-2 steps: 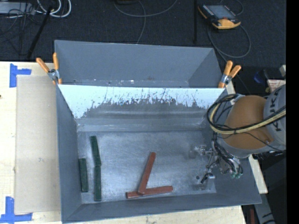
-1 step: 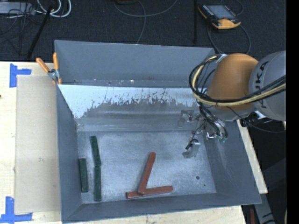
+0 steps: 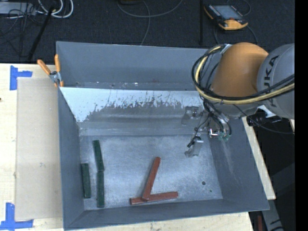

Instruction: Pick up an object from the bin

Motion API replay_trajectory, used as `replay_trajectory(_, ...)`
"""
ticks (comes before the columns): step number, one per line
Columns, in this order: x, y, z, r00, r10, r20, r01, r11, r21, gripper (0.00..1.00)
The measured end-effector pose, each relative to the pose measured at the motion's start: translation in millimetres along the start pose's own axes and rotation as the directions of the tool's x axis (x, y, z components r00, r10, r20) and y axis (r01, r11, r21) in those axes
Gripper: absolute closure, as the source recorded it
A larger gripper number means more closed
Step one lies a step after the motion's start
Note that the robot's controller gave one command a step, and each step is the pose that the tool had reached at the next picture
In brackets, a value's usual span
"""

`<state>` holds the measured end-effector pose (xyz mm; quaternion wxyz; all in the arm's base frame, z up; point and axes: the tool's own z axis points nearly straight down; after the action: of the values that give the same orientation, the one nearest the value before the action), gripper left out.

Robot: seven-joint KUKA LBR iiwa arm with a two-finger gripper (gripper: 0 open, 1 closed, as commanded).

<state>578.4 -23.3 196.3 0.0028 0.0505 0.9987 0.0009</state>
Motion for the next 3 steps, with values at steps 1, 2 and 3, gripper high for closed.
replay_trajectory(1, 3.1, 37, 117, 0.953, -0.303, -0.011, 0.303, 0.953, -0.002, 0.00)
replay_trajectory(2, 42.5, 76, 128, 0.919, -0.394, -0.010, 0.394, 0.919, -0.004, 0.00)
replay_trajectory(3, 40.6, 75, 127, 0.919, -0.394, -0.007, 0.394, 0.919, -0.001, 1.00)
